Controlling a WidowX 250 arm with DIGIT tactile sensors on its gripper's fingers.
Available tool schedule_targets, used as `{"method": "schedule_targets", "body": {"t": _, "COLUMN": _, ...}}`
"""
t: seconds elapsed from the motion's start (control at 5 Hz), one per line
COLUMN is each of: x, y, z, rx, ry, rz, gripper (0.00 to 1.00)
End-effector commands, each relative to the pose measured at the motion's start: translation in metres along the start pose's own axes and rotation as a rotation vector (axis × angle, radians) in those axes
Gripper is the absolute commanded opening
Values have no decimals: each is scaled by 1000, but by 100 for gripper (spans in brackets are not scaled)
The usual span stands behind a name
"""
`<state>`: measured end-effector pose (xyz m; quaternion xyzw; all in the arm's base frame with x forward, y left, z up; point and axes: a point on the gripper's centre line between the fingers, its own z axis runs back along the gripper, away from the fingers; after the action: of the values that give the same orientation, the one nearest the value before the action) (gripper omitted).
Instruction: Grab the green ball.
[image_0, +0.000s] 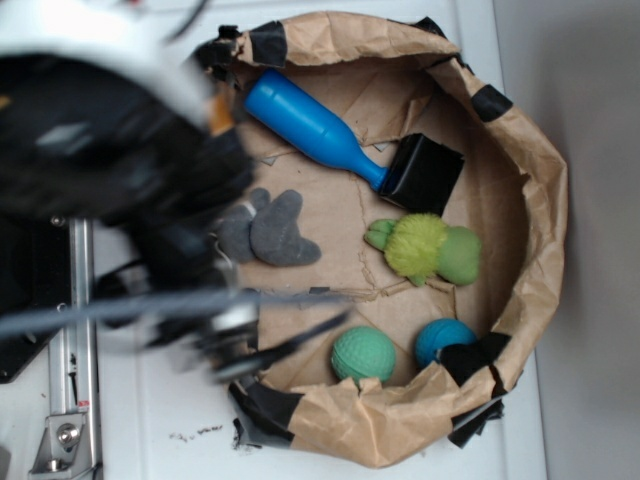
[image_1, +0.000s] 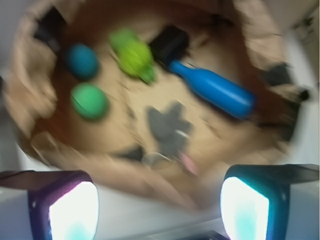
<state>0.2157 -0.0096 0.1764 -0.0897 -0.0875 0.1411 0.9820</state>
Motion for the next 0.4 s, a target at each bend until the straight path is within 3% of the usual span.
{"method": "schedule_targets", "body": {"t": 0.0, "x": 60, "y": -31, "z": -59, "rx": -141, "ry": 117, "rz": 227, "gripper": 100}}
{"method": "schedule_targets", "body": {"t": 0.2, "x": 48, "y": -46, "z": -100, "rx": -93, "ry": 220, "rz": 224, "gripper": 100}}
